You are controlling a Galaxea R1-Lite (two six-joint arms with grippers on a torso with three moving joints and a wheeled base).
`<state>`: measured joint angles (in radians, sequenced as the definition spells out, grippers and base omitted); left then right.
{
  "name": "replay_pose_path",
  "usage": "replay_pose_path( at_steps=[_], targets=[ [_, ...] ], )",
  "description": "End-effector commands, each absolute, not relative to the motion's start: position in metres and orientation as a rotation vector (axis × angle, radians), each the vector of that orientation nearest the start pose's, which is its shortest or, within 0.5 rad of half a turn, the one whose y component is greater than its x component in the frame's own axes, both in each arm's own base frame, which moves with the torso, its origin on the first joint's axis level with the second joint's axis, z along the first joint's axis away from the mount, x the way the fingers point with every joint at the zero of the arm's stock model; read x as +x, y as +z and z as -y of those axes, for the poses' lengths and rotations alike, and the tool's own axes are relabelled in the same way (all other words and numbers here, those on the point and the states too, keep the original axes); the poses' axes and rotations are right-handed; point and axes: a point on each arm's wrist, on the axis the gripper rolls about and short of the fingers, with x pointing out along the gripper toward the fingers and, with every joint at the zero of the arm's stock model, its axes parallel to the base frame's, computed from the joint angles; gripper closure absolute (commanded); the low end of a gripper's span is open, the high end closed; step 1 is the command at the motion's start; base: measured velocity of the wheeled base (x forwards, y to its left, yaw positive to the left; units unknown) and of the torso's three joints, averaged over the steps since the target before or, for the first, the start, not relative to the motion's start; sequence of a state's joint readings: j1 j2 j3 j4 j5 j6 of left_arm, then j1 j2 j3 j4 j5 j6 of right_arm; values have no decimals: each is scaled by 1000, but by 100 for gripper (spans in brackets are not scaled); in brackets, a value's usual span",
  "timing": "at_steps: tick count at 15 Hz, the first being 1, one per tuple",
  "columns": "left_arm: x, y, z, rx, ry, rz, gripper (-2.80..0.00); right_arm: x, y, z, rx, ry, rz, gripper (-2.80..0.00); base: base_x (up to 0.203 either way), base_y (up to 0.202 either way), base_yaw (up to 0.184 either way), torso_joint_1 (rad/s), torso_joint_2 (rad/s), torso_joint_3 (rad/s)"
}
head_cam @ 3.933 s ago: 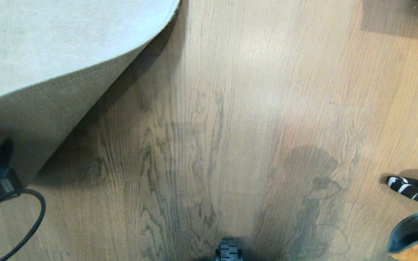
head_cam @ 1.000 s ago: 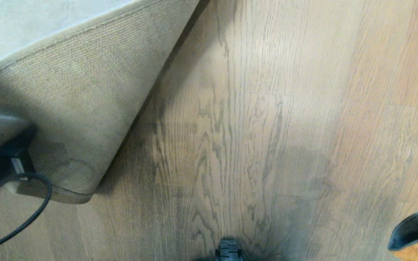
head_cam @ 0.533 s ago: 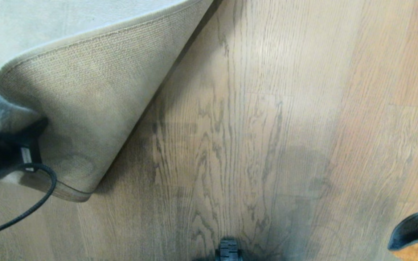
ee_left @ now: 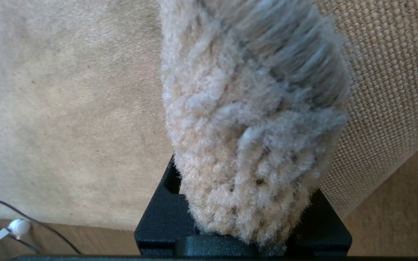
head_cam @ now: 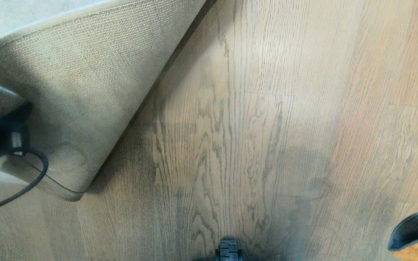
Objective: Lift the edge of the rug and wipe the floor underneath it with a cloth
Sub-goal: Wipe the floor under the carpet with a rag
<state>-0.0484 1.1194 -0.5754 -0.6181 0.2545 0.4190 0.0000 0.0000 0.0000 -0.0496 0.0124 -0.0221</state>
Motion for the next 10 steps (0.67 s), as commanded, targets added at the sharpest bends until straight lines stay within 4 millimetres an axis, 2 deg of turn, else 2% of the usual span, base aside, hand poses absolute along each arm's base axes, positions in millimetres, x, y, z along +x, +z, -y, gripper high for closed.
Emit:
replay_pose_path(
  at_steps=[1, 10],
  targets=[
    [160, 256, 1, 425, 234, 40, 0, -23, 81, 0, -23, 12, 49, 0, 0, 0, 0, 0, 0, 0],
    [164, 266, 1, 589, 259, 80, 0, -23, 81, 0, -23, 13, 49, 0, 0, 0, 0, 0, 0, 0]
  ],
)
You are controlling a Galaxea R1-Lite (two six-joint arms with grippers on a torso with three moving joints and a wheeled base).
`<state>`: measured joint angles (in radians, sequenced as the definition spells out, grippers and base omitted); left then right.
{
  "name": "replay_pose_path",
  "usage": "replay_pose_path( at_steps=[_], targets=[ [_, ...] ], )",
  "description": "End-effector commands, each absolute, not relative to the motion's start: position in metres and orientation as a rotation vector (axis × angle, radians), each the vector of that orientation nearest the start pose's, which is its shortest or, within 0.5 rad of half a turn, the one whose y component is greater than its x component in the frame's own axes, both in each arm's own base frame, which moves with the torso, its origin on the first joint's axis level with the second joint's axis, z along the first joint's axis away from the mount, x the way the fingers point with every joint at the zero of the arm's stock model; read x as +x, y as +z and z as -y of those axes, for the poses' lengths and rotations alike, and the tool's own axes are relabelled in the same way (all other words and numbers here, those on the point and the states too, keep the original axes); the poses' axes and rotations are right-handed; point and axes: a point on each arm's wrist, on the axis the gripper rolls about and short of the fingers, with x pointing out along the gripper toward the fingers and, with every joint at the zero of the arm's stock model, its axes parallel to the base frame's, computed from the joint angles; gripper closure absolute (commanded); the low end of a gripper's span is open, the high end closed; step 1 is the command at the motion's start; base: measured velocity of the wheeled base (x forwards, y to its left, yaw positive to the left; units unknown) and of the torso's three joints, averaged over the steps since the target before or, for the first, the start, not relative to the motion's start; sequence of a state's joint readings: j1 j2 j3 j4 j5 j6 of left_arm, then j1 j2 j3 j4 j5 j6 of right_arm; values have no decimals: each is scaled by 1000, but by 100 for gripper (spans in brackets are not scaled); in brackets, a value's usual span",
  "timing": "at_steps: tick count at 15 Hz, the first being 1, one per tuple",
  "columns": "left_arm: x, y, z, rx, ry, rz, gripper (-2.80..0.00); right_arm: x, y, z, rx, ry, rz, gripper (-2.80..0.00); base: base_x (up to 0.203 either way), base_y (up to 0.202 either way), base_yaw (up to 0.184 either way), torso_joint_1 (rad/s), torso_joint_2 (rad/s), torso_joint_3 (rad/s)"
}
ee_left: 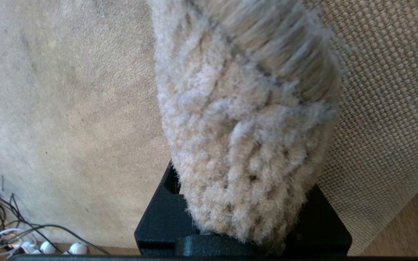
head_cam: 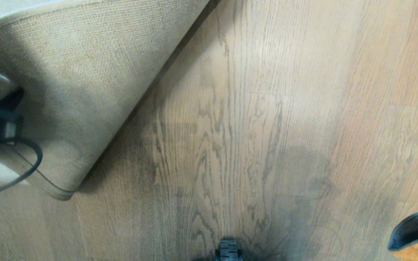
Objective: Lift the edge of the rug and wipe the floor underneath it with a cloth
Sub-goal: Wipe the floor under the carpet with a rag
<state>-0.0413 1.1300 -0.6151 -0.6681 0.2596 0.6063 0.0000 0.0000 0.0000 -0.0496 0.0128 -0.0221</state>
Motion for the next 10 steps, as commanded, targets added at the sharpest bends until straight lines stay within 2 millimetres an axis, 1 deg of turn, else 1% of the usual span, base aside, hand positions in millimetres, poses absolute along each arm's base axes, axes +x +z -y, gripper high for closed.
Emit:
replay_pose_path(
  at_steps=[1, 5, 10],
  targets=[
    [165, 266, 1, 595, 259, 79, 0, -23, 81, 0, -24, 13, 49, 0, 0, 0, 0, 0, 0, 0],
    [170, 275, 2, 598, 263, 100, 0, -23, 81, 0, -30, 11, 49, 0, 0, 0, 0, 0, 0, 0],
    [174, 274, 2, 597, 278, 86, 0, -23, 81, -1, -143, 34, 52, 0, 0, 0, 0, 0, 0, 0]
  ],
)
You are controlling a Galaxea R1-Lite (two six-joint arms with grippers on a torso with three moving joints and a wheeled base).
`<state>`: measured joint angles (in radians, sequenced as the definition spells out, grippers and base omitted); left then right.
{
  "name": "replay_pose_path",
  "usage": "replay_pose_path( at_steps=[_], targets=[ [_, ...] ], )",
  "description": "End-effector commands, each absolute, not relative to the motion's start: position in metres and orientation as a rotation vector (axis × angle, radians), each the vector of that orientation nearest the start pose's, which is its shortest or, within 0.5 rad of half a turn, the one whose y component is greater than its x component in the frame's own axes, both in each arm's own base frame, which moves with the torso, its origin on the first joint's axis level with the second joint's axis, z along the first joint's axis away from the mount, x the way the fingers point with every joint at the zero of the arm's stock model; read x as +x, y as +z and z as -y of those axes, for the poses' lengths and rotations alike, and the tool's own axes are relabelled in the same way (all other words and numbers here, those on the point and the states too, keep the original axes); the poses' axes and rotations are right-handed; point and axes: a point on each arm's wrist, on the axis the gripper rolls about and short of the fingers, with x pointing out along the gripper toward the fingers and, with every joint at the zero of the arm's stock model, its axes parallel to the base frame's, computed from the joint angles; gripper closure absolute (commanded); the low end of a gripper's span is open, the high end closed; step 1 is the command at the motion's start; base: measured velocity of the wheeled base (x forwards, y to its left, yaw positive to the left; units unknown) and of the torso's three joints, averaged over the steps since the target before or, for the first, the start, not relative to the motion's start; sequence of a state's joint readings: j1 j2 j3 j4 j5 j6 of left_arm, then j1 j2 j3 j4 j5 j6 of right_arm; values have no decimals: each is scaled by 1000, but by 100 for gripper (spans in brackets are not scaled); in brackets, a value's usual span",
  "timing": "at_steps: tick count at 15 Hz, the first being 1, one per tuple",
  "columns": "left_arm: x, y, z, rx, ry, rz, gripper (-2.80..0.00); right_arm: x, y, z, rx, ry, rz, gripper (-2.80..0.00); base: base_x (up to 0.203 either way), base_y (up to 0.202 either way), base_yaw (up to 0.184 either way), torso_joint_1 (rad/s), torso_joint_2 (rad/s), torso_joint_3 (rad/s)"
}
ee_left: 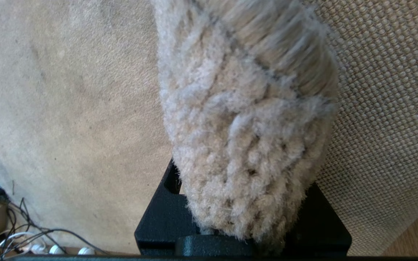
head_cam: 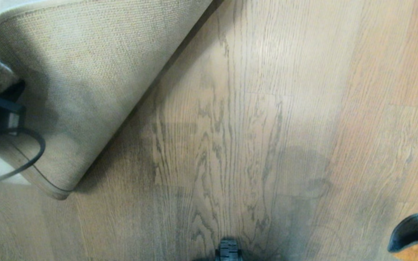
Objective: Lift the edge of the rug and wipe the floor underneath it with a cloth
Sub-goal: Wipe the floor under the carpet with a rag
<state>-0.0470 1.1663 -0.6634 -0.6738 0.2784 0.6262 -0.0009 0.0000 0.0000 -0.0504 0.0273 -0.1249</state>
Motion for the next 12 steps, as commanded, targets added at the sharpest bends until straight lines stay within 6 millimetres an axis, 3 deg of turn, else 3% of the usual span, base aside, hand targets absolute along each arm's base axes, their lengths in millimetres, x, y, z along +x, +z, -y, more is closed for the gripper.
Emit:
replay_pose_path(
  at_steps=[1, 3, 6, 9, 12],
  targets=[
    [175, 272, 2, 598, 276, 79, 0, -23, 81, -1, -144, 39, 48, 0, 0, 0, 0, 0, 0, 0],
    [177, 270, 2, 597, 274, 70, 0, -23, 96, -2, -137, 100, 47, 0, 0, 0, 0, 0, 0, 0],
    [181, 267, 2, 595, 270, 54, 0, -6, 121, -3, -126, 157, -55, 0, 0, 0, 0, 0, 0, 0],
    [183, 266, 2, 592, 284, 42, 0, 26, 140, -6, -115, 260, -159, 0, 0, 0, 0, 0, 0, 0],
    [185, 264, 2, 594, 286, 31, 0, 70, 145, -16, -75, 392, -253, 0, 0, 0, 0, 0, 0, 0]
  ],
)
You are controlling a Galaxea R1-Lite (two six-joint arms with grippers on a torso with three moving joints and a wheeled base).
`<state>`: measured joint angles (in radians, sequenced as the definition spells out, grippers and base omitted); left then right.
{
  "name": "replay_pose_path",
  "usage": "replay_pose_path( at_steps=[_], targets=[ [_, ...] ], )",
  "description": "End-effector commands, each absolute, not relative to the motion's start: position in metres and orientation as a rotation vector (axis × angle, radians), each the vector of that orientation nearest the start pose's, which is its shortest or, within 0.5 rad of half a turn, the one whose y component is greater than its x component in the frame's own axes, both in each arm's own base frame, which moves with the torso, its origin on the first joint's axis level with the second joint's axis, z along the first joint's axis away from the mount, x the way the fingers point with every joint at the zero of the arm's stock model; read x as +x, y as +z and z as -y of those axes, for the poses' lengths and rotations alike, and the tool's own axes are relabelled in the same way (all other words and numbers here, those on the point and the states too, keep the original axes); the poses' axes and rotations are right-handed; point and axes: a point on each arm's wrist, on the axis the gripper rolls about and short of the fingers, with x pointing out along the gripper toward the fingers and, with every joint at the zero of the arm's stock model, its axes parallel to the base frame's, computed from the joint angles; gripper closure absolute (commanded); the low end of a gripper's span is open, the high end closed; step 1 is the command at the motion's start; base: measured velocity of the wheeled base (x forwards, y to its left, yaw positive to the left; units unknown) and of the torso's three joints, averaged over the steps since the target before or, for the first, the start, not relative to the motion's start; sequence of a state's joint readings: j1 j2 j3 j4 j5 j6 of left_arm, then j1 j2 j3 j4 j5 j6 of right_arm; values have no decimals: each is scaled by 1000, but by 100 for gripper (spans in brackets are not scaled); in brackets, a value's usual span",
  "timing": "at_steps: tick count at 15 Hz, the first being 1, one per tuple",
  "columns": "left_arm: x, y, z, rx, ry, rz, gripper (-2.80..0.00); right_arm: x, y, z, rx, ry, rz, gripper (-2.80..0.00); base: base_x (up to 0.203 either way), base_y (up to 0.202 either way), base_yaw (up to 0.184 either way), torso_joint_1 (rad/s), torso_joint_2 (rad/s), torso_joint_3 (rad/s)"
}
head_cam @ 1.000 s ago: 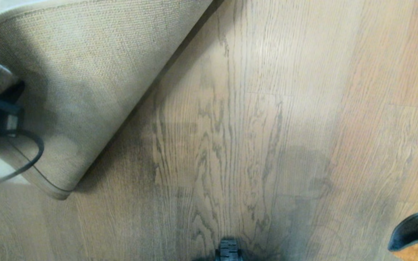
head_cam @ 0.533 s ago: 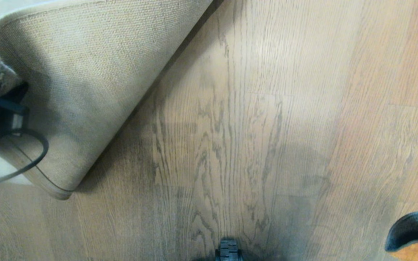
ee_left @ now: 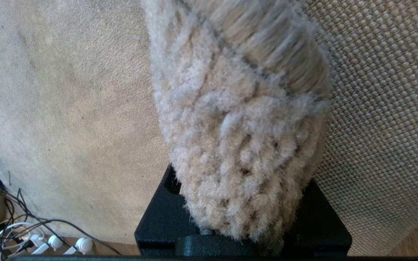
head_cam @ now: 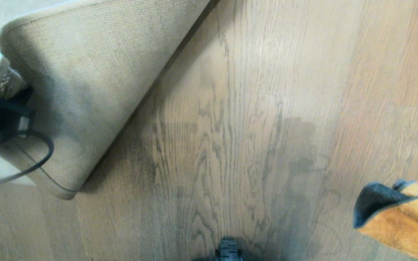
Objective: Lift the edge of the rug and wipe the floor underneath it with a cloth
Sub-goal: Wipe the floor under the carpet with a rag
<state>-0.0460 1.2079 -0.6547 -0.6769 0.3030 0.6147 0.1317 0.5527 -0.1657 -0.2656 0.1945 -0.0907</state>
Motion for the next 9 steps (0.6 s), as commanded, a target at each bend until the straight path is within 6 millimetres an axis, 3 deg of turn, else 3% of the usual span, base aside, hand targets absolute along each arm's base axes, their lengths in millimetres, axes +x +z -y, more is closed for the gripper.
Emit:
replay_pose_path(
  at_steps=[1, 6, 9],
  targets=[
    [186, 263, 2, 594, 285, 28, 0, 84, 144, -21, -59, 444, -276, 0, 0, 0, 0, 0, 0, 0],
    [187, 254, 1, 601, 277, -6, 0, 151, 123, -49, 10, 726, -366, 0, 0, 0, 0, 0, 0, 0],
    [187, 252, 0, 602, 289, -19, 0, 189, 110, -83, 59, 855, -328, 0, 0, 0, 0, 0, 0, 0]
  ],
)
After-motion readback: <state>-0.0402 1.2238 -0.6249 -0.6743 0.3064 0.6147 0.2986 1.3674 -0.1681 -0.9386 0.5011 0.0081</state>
